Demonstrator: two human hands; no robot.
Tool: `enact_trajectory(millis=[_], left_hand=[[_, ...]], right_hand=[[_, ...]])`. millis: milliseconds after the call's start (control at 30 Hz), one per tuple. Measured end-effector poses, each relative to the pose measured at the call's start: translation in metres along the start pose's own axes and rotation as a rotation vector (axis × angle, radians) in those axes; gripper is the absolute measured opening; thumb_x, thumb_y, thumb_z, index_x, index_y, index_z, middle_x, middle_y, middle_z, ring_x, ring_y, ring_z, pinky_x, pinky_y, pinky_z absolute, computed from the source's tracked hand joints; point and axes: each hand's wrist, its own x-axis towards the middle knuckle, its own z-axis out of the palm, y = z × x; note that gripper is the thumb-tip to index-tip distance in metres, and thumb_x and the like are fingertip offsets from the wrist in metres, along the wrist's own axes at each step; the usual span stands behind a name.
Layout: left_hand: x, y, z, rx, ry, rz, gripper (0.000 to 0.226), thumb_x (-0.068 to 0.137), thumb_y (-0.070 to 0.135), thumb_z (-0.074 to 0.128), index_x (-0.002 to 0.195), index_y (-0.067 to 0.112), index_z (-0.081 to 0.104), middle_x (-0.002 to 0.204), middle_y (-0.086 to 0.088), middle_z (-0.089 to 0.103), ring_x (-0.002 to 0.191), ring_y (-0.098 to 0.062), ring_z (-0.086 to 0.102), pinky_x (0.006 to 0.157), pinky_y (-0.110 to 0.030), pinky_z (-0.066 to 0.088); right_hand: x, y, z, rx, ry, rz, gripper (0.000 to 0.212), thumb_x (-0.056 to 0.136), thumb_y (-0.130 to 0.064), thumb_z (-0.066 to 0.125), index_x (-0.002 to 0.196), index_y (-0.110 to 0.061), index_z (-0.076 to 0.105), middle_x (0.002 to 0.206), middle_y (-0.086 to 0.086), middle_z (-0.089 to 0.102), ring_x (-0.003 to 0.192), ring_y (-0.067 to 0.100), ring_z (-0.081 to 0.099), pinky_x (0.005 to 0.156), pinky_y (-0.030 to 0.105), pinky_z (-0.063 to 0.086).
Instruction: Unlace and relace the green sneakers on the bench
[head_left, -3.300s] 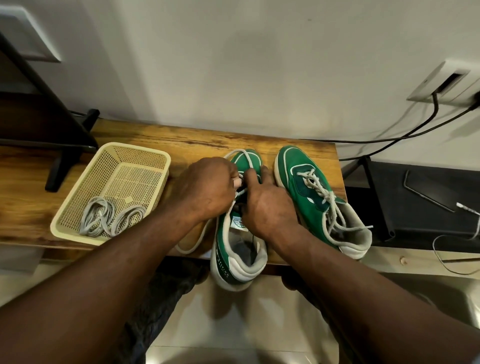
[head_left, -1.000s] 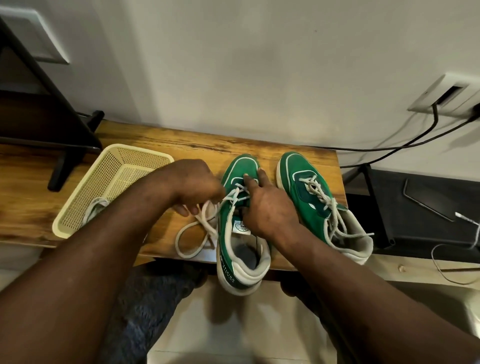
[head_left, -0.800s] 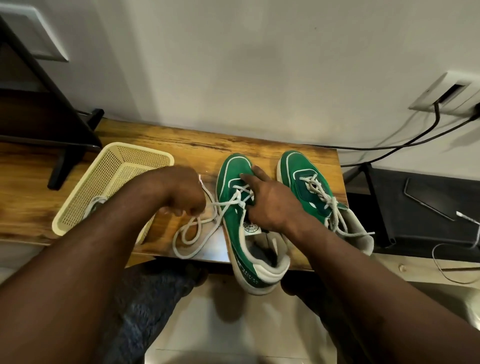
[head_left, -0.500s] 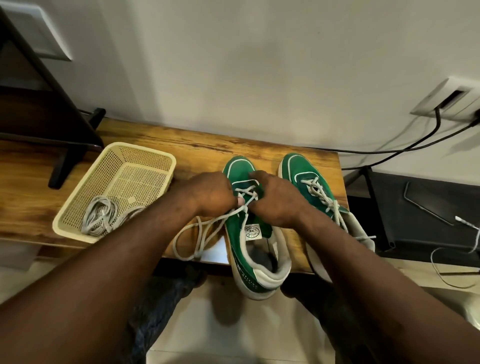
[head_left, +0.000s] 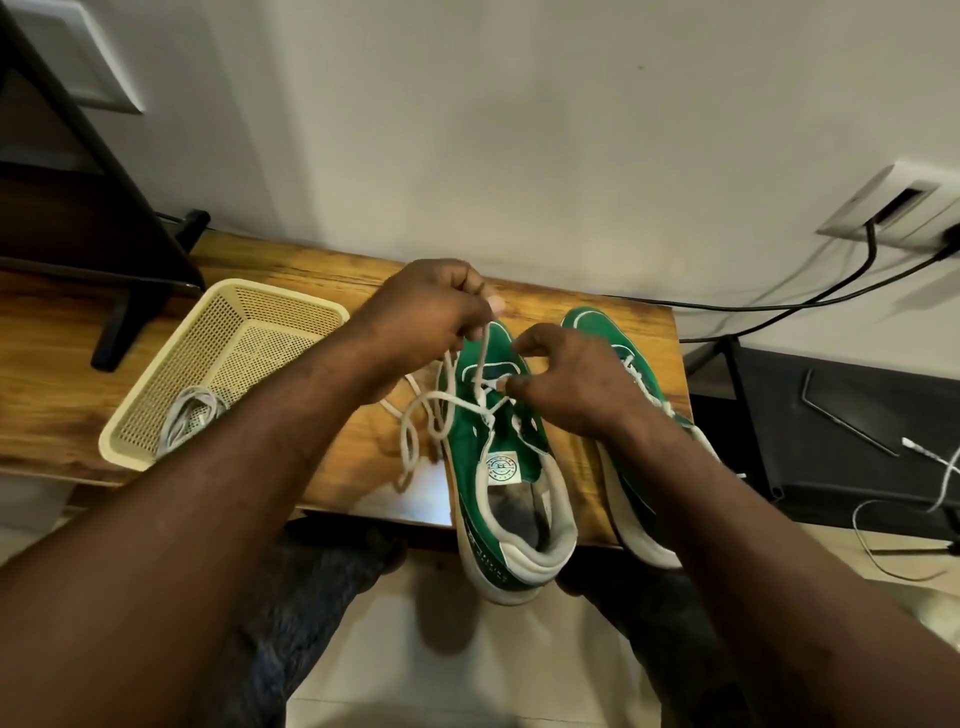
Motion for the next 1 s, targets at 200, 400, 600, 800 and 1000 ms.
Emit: enact_trajectory(millis=[200, 400, 600, 800, 1000], left_hand=[[-0.008, 0.009, -0.002, -0.186, -0.131, 0.25, 0.014, 0.103, 0.006, 0.06, 0.104, -0.001, 0.072, 0.077, -0.009, 0.065, 0.072, -0.026, 0.055, 0.062, -0.025, 0.049], [-0.008, 0.011, -0.012, -0.481, -0.166, 0.356, 0.021, 0.1, 0.013, 0.055, 0.103, 0.007, 0.074, 0.075, -0.005, 0.064, 0.067, -0.018, 0.05, 0.063, -0.027, 0.043], [-0.007, 0.008, -0.007, -0.179, -0.116, 0.287, 0.021, 0.104, 0.004, 0.055, 0.104, 0.006, 0.076, 0.075, -0.006, 0.067, 0.059, -0.014, 0.053, 0.057, -0.023, 0.045], [-0.008, 0.009, -0.002, -0.276, -0.189, 0.293, 0.021, 0.105, 0.011, 0.055, 0.105, 0.004, 0.075, 0.076, -0.008, 0.065, 0.064, -0.02, 0.051, 0.057, -0.024, 0.043], [-0.012, 0.01, -0.011, -0.543, -0.246, 0.334, 0.026, 0.101, 0.014, 0.049, 0.101, 0.008, 0.075, 0.081, -0.007, 0.067, 0.066, -0.02, 0.054, 0.061, -0.029, 0.043]], right_hand=[[-0.01, -0.015, -0.02, 0.618, -0.007, -0.229, 0.013, 0.089, -0.014, 0.082, 0.101, -0.014, 0.077, 0.096, 0.003, 0.081, 0.091, 0.021, 0.079, 0.089, 0.043, 0.063], [0.014, 0.016, -0.011, 0.065, 0.285, 0.038, 0.021, 0.089, -0.033, 0.081, 0.075, -0.024, 0.068, 0.078, -0.002, 0.074, 0.078, 0.021, 0.071, 0.07, 0.038, 0.056], [-0.008, 0.0, -0.027, 0.19, 0.139, -0.169, 0.048, 0.085, -0.036, 0.085, 0.129, -0.033, 0.064, 0.117, -0.014, 0.07, 0.1, 0.009, 0.068, 0.085, 0.031, 0.054], [-0.004, -0.002, -0.026, 0.143, 0.158, -0.294, 0.009, 0.101, -0.022, 0.069, 0.099, -0.025, 0.076, 0.085, -0.011, 0.076, 0.074, 0.002, 0.074, 0.074, 0.029, 0.061], [0.016, 0.023, -0.017, -0.074, 0.09, -0.112, 0.013, 0.098, -0.029, 0.07, 0.1, -0.025, 0.082, 0.086, -0.003, 0.078, 0.076, 0.016, 0.072, 0.078, 0.045, 0.06]])
